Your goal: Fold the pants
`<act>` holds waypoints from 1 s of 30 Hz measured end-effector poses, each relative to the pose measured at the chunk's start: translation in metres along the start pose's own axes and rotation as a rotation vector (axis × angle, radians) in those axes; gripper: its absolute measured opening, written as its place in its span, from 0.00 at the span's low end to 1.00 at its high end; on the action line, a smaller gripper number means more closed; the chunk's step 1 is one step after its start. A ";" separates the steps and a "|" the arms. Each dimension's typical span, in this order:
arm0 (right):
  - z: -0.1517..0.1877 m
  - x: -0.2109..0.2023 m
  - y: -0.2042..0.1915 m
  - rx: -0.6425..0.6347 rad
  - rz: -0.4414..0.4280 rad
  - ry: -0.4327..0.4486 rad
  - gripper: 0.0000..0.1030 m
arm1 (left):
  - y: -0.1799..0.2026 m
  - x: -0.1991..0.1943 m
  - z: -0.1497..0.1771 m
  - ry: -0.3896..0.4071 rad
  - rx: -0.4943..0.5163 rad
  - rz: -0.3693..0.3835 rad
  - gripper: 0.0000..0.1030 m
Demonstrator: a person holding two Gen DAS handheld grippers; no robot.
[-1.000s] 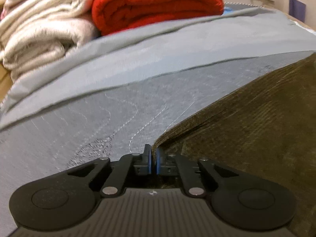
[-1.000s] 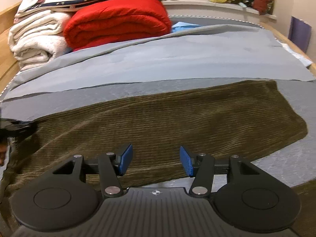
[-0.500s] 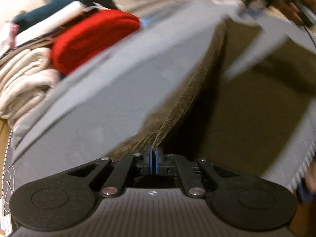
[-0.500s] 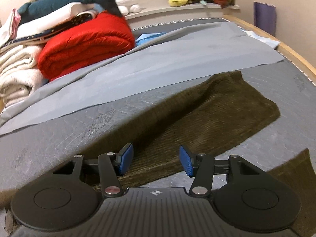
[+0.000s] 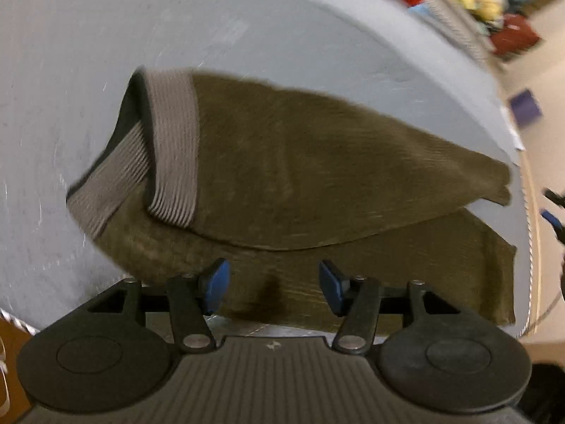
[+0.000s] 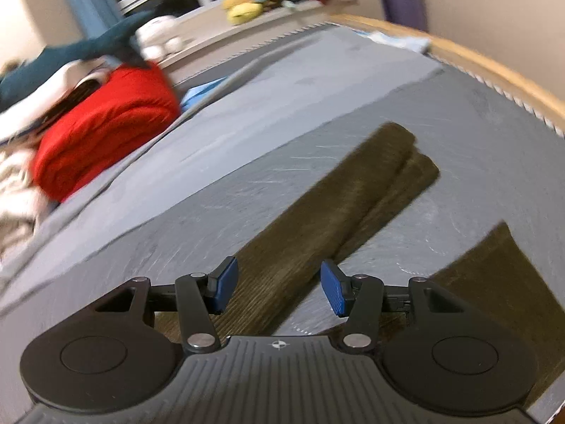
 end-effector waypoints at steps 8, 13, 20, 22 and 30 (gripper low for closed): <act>-0.039 0.036 0.069 0.342 -0.063 0.010 0.44 | -0.019 0.039 -0.021 -0.061 -0.136 -0.019 0.66; -0.048 0.067 0.096 0.439 -0.052 0.011 0.45 | -0.028 0.059 -0.035 -0.099 -0.189 -0.037 0.72; -0.049 0.133 0.117 0.490 -0.057 -0.046 0.45 | -0.046 0.054 -0.064 0.041 -0.318 -0.082 0.49; -0.049 0.149 0.121 0.510 -0.066 -0.052 0.45 | -0.045 0.040 -0.073 0.146 -0.342 -0.057 0.49; -0.050 0.202 0.129 0.524 -0.062 -0.074 0.42 | -0.049 0.044 -0.073 0.165 -0.409 -0.037 0.54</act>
Point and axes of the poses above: each gripper's, at about its wrist camera, not at the fingertips, and x roughly the way its jaws point, y to its right, z to its underside, the point moved 3 cm from there along x, roughly the way its jaws point, and after that the axes turned 8 degrees about x, right-handed, at the moved point
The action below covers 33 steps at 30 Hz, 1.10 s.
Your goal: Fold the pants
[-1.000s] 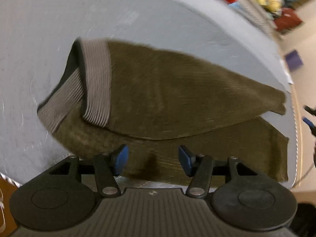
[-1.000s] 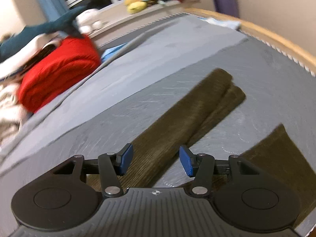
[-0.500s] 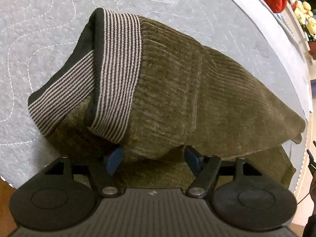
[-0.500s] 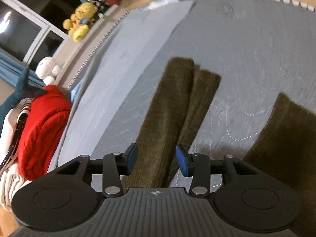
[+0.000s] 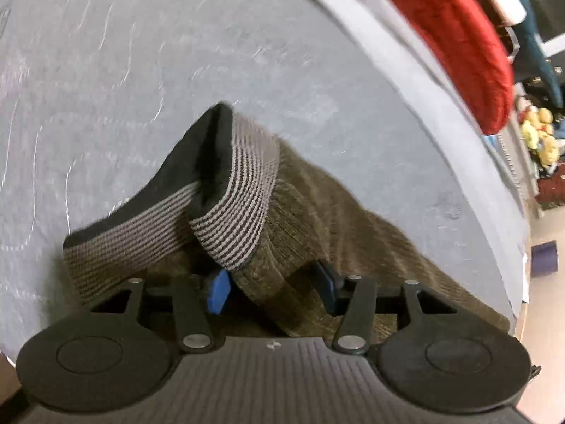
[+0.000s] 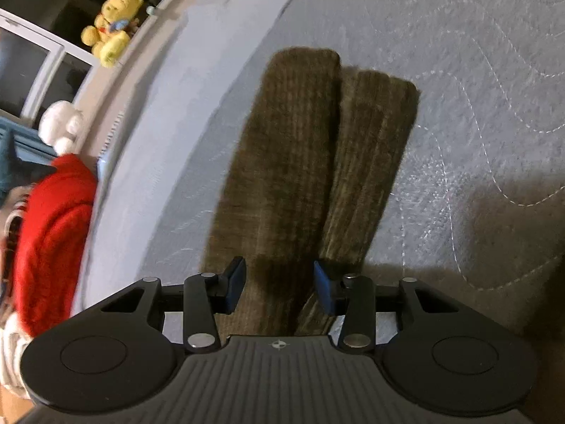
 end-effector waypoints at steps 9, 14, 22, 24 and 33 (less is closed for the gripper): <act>0.000 -0.005 -0.016 -0.005 -0.025 0.068 0.07 | 0.004 0.004 -0.008 -0.001 0.057 -0.111 0.18; 0.003 -0.058 -0.045 -0.097 -0.095 0.114 0.04 | 0.005 -0.024 -0.014 0.083 0.080 -0.059 0.12; 0.016 -0.198 -0.027 -0.194 -0.153 0.190 0.03 | -0.006 -0.082 -0.006 0.177 0.227 0.007 0.09; 0.023 -0.232 -0.001 -0.186 -0.130 0.190 0.03 | -0.017 -0.095 0.001 0.171 0.240 0.027 0.09; 0.055 -0.239 0.165 -0.021 0.261 -0.195 0.04 | -0.034 -0.056 0.030 -0.081 0.383 -0.155 0.13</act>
Point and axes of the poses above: each gripper's, at about its wrist camera, not at the fingertips, and x roughly the way its jaws point, y to its right, z to its underside, the point moved 3 cm from there along x, roughly the way its jaws point, and after that the axes turned 8 degrees about x, right-handed, at the moved point
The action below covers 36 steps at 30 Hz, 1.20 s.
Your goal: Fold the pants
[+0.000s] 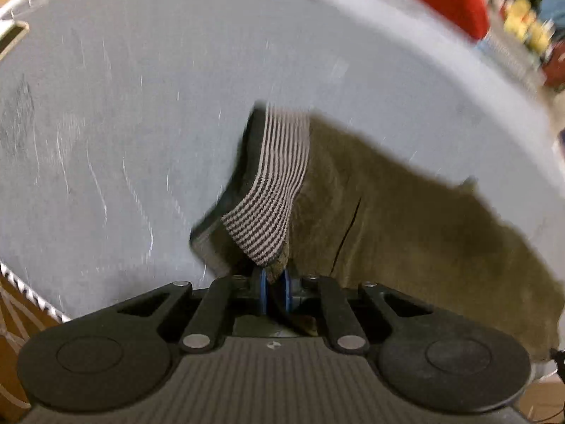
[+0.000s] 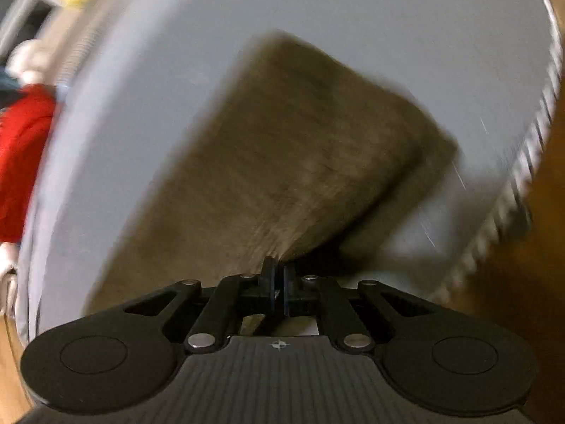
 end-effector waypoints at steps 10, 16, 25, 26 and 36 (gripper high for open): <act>-0.070 -0.002 0.042 0.179 -0.017 0.173 0.24 | -0.015 0.021 -0.007 -0.044 -0.234 0.042 0.47; -0.080 0.004 0.043 0.244 0.013 0.191 0.23 | -0.032 0.022 -0.010 -0.036 -0.301 0.014 0.50; -0.067 -0.027 0.053 0.256 0.056 0.281 0.28 | -0.037 0.019 -0.012 -0.015 -0.321 0.003 0.50; -0.067 -0.029 0.054 0.243 0.068 0.288 0.33 | -0.038 0.018 -0.012 -0.013 -0.324 0.003 0.50; -0.076 -0.010 0.054 0.130 0.120 0.271 0.38 | -0.035 0.016 -0.013 0.001 -0.317 0.002 0.42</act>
Point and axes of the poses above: each gripper's, at about its wrist camera, not at the fingertips, and x roughly the way its jaws point, y to its right, z to its underside, the point moved 3 cm from there along x, roughly the way its jaws point, and after that the axes turned 8 degrees about x, right-handed, at the moved point
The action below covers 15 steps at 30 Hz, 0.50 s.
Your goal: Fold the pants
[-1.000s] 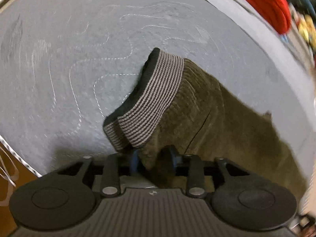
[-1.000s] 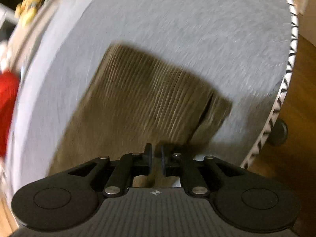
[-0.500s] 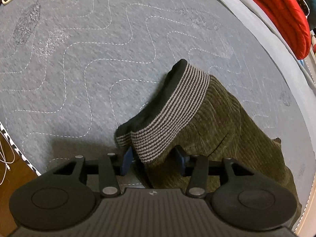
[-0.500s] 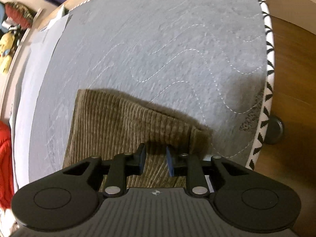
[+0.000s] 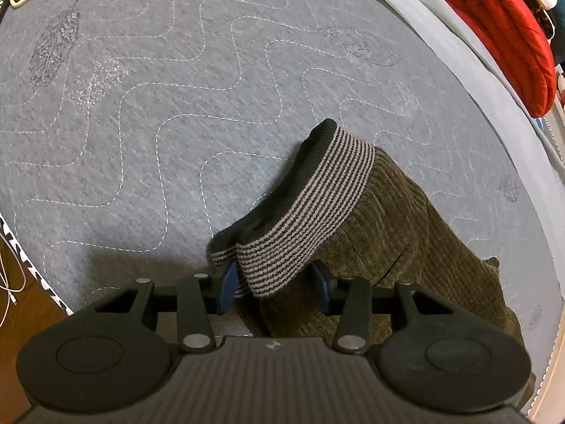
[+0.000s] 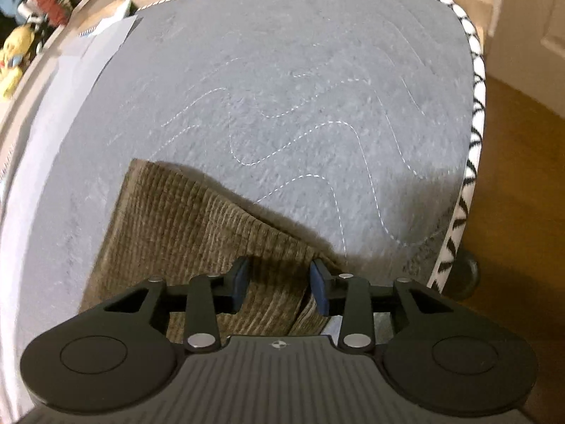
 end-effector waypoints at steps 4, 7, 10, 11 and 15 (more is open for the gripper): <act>0.003 -0.003 -0.010 -0.079 0.027 0.048 0.09 | 0.003 -0.003 0.000 0.020 0.042 -0.004 0.28; 0.002 -0.032 -0.024 -0.117 -0.058 0.159 0.07 | 0.011 -0.019 -0.001 0.093 0.102 0.004 0.22; -0.001 -0.072 -0.022 -0.054 -0.170 0.264 0.07 | 0.017 -0.043 -0.002 0.198 0.150 0.043 0.22; -0.002 -0.079 -0.019 -0.041 -0.171 0.287 0.07 | 0.015 -0.045 -0.001 0.198 0.155 0.040 0.22; -0.002 -0.051 0.009 0.055 0.009 0.178 0.07 | -0.002 -0.015 0.008 0.026 0.100 -0.038 0.24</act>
Point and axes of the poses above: each gripper's, at about its wrist camera, not at the fingertips, and x roughly the way its jaws point, y to its right, z to its underside, the point moved 3 cm from there along x, roughly the way its jaws point, and after that the axes turned 8 degrees about x, right-handed, at the moved point
